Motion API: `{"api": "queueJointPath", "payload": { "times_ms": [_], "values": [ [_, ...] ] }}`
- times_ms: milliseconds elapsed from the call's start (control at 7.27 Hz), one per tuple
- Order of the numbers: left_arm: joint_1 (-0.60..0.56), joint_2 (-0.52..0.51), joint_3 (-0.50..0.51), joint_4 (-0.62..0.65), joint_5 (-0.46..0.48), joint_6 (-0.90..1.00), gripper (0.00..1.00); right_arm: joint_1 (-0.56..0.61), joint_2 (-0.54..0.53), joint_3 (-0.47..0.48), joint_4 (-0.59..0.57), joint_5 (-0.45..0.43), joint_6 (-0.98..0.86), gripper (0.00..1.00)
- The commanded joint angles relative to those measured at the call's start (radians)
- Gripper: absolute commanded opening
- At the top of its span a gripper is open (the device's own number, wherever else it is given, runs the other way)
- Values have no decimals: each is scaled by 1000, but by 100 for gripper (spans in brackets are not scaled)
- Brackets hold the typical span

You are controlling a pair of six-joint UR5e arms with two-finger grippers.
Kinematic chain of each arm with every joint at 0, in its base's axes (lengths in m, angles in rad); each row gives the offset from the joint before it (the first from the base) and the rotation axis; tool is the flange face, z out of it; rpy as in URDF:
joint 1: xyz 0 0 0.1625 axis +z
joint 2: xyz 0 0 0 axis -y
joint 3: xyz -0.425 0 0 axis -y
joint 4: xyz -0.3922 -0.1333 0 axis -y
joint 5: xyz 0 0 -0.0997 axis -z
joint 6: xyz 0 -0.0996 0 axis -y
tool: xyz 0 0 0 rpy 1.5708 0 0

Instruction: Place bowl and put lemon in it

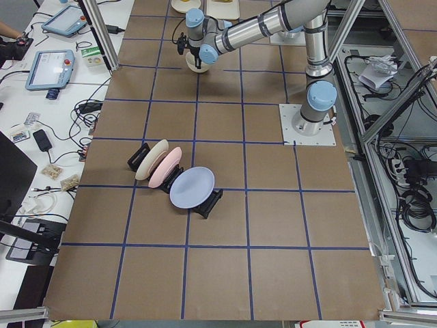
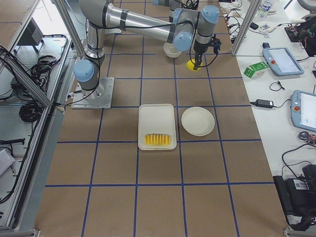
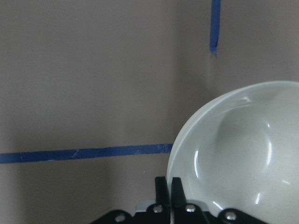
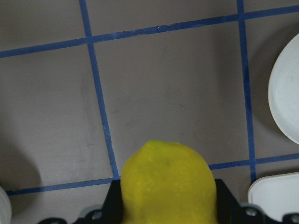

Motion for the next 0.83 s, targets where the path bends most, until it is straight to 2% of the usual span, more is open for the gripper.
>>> {"api": "queueJointPath", "payload": {
  "times_ms": [0,138,275,412,550,688],
  "values": [
    [4,5,11,25,35,3,100,48,-2,0,7,45,69,0],
    [34,27,38,-2,32,3,100,83,-2,0,13,53,77,0],
    [75,73,89,-119,32,25,100,129,-2,0,14,57,145,0],
    [132,118,145,-262,56,122,100,175,0,3,19,67,206,0],
    [175,164,196,-371,120,153,100,218,1,3,19,79,222,0],
    [198,225,251,-562,153,158,100,268,10,3,11,85,282,0]
  ]
}}
